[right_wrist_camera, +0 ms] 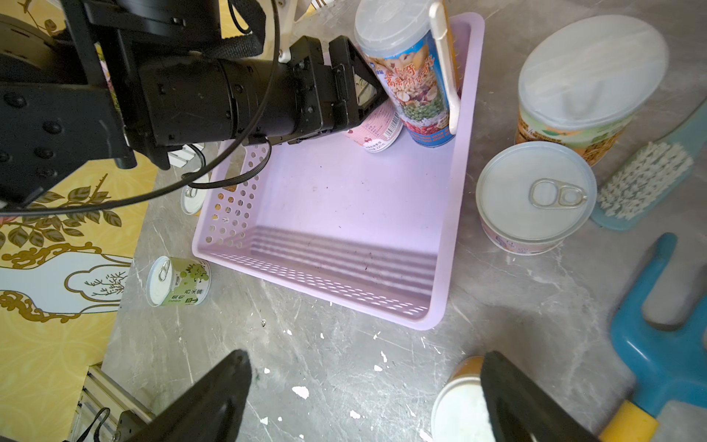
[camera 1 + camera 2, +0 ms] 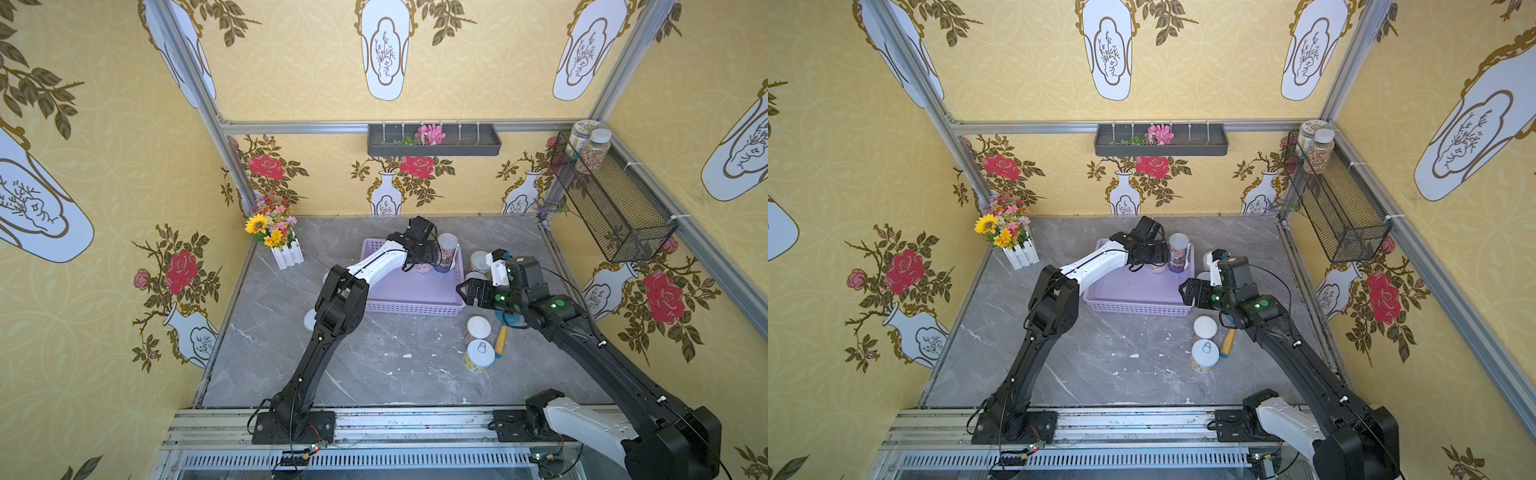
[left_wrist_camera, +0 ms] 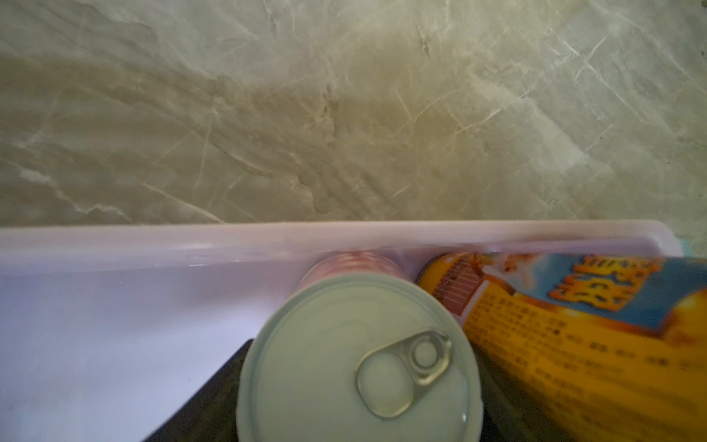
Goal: Put the canned food in the basket
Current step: Place the canned food in the basket.
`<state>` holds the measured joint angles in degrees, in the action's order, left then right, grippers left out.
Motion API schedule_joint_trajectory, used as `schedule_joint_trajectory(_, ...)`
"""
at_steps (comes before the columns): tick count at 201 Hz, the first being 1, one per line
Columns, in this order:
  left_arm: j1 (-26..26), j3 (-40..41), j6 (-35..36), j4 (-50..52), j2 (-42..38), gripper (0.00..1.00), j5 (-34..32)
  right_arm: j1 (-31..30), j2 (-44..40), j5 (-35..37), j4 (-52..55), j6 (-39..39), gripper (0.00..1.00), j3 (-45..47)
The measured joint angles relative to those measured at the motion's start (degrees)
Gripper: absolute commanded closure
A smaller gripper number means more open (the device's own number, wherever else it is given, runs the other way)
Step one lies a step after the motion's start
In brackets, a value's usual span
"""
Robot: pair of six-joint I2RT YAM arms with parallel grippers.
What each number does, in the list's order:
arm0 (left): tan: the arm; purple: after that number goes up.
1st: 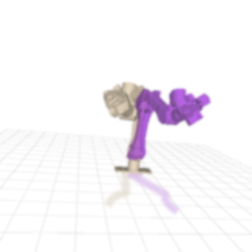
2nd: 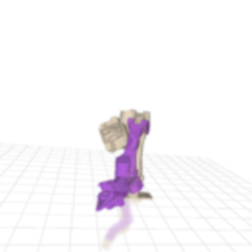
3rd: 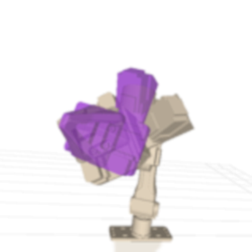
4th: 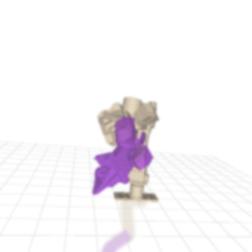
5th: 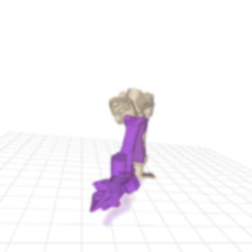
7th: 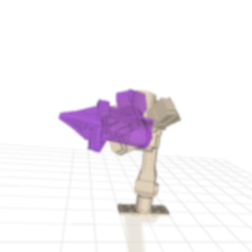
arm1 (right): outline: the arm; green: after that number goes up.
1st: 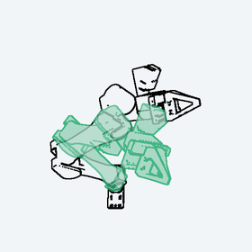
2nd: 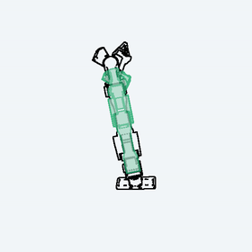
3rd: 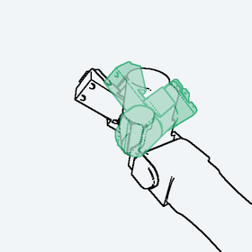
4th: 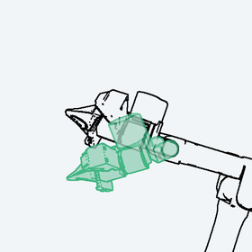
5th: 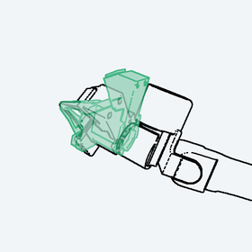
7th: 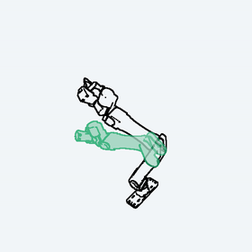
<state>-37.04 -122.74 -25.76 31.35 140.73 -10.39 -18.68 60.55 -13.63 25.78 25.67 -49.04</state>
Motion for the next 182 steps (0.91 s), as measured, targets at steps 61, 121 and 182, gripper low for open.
schedule_joint_trajectory(61,0.22,0.07,-1.22,0.02,0.11,0.09,0.61,0.02,-0.61,-0.07,0.24,0.0,0.03,0.11)
schedule_joint_trajectory(121,0.37,-1.36,-1.46,0.87,-5.66,0.0,1.77,0.02,-1.64,0.37,3.61,-0.02,0.03,-0.96)
schedule_joint_trajectory(182,0.37,18.1,-2.84,2.08,-25.46,0.0,0.39,-7.15,-0.44,5.86,8.15,-0.33,0.03,-4.61)
